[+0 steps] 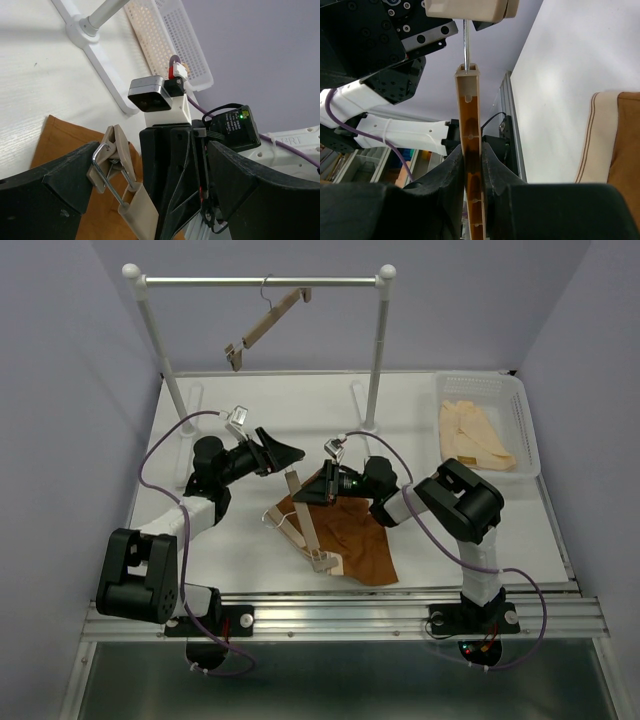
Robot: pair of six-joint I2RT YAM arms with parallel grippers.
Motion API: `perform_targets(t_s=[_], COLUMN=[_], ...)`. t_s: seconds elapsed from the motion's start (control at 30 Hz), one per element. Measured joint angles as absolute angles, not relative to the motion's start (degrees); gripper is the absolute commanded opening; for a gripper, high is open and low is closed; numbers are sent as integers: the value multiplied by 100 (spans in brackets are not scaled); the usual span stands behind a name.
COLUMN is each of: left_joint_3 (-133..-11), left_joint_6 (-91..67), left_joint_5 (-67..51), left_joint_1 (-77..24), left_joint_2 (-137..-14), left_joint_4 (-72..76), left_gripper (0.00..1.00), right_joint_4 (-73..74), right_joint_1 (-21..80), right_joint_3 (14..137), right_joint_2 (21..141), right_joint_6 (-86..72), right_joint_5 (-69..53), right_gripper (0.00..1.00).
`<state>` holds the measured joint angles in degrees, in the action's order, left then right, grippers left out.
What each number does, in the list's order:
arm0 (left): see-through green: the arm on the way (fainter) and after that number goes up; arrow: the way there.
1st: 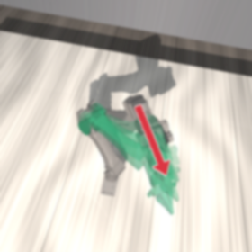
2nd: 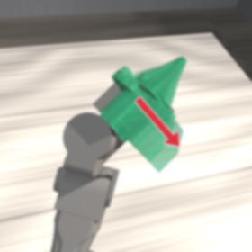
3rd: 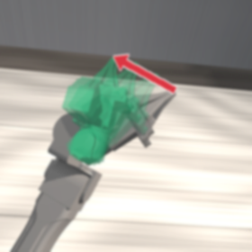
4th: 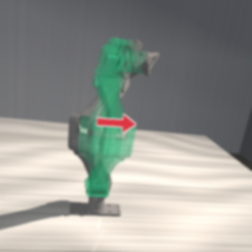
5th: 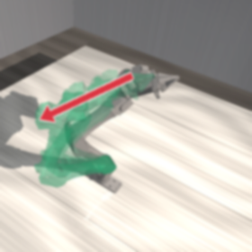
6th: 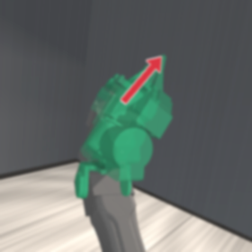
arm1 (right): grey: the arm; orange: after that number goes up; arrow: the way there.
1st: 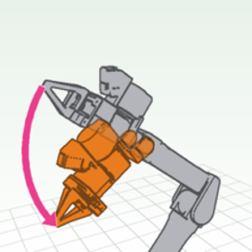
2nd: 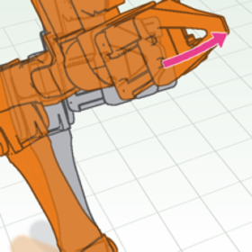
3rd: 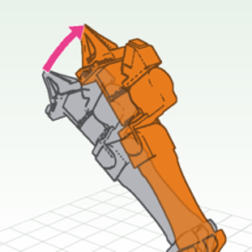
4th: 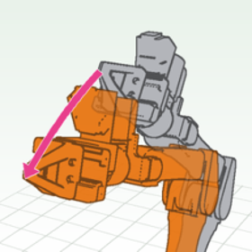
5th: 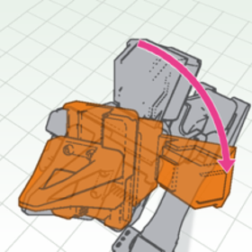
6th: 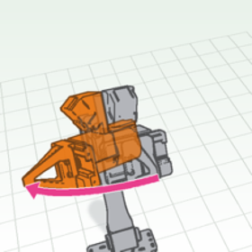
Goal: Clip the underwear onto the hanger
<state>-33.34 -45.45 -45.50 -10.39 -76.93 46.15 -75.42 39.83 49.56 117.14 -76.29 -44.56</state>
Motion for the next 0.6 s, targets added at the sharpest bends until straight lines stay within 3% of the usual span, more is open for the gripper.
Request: perform_targets(t_s=[0.43, 0.6], left_joint_3=[-3334, -3334], left_joint_6=[-4510, -4563], left_joint_5=[-4442, -4390], left_joint_1=[-1039, -1039], left_joint_2=[-7616, -7609], left_joint_4=[4427, 4434], left_gripper=[99, 94], right_joint_4=[-7496, -7496], right_joint_1=[3981, 3983], right_joint_3=[4869, 4884], right_joint_2=[11671, 11673], right_joint_6=[-7242, -7288], right_joint_5=[-4327, -4303], right_gripper=[1, 1])
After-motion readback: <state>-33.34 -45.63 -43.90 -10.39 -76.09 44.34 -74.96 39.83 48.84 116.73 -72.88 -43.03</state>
